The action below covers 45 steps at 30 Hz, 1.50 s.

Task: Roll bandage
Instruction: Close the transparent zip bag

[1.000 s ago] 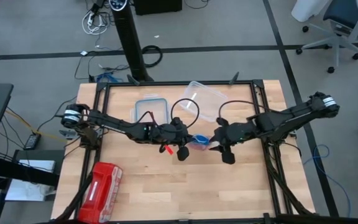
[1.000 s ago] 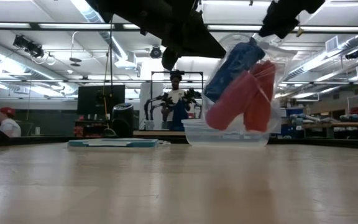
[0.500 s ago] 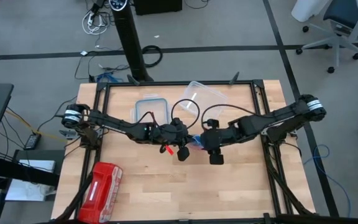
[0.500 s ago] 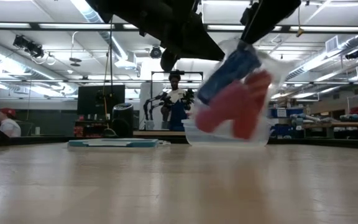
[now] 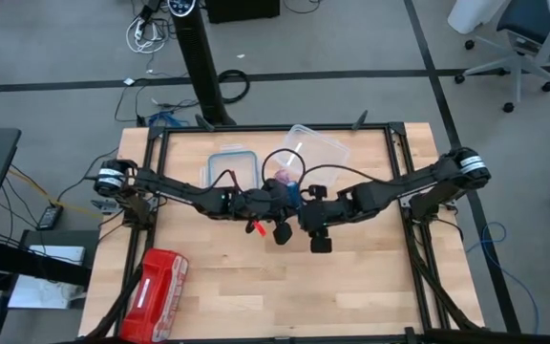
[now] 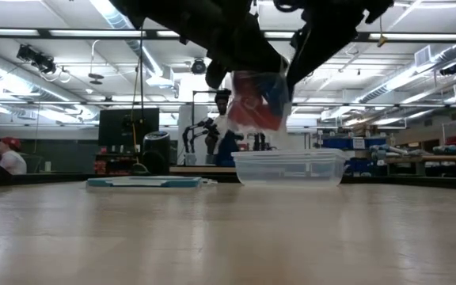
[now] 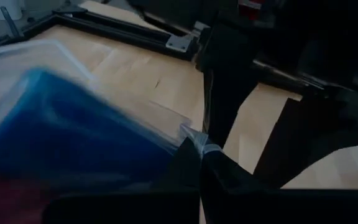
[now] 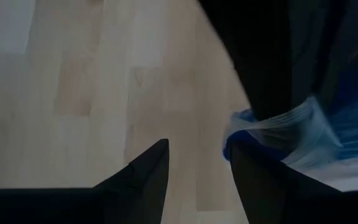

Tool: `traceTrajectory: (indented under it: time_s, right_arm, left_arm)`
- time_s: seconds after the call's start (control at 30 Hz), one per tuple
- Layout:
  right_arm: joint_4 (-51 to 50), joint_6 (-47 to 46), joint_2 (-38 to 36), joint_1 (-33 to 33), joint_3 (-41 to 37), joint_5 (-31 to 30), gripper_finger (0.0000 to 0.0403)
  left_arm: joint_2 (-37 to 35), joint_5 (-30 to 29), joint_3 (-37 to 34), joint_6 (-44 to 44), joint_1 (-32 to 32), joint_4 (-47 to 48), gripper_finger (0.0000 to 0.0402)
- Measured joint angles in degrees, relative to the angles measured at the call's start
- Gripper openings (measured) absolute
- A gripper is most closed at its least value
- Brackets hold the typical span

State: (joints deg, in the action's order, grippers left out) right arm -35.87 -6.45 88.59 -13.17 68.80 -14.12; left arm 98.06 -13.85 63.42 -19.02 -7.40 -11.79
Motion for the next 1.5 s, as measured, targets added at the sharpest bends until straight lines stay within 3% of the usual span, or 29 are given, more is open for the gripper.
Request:
traceTrajectory:
  time_s: [0.43,0.6,0.73,0.9,1.07,1.5]
  right_arm:
    - [-2.13,-11.55,-8.20,-4.23,-0.01,-2.07,0.0169]
    - [-6.36,-13.73,-8.79,-5.60,0.06,-8.03,0.0169]
    - [-6.95,-14.31,-8.80,-5.49,0.03,-7.97,0.0166]
    - [-7.04,-13.00,-8.80,-5.97,0.03,-3.05,0.0163]
    - [-8.44,-10.60,-8.36,-6.99,0.03,-3.84,0.0152]
    - [-17.18,-18.10,-11.90,-10.07,-0.01,-7.22,0.0149]
  left_arm:
    - [0.03,1.63,0.06,-0.92,-0.26,-0.74,0.0000]
    - [0.03,2.10,0.02,-1.70,-0.32,-2.64,0.0000]
    - [0.03,3.02,0.02,-2.45,-0.31,-3.45,0.0000]
    - [0.03,3.07,0.02,-2.42,-0.31,-3.41,0.0000]
    - [0.03,2.97,0.02,-2.40,-0.33,-3.68,0.0000]
    - [0.01,2.58,0.02,-2.28,-0.59,-3.67,0.0000]
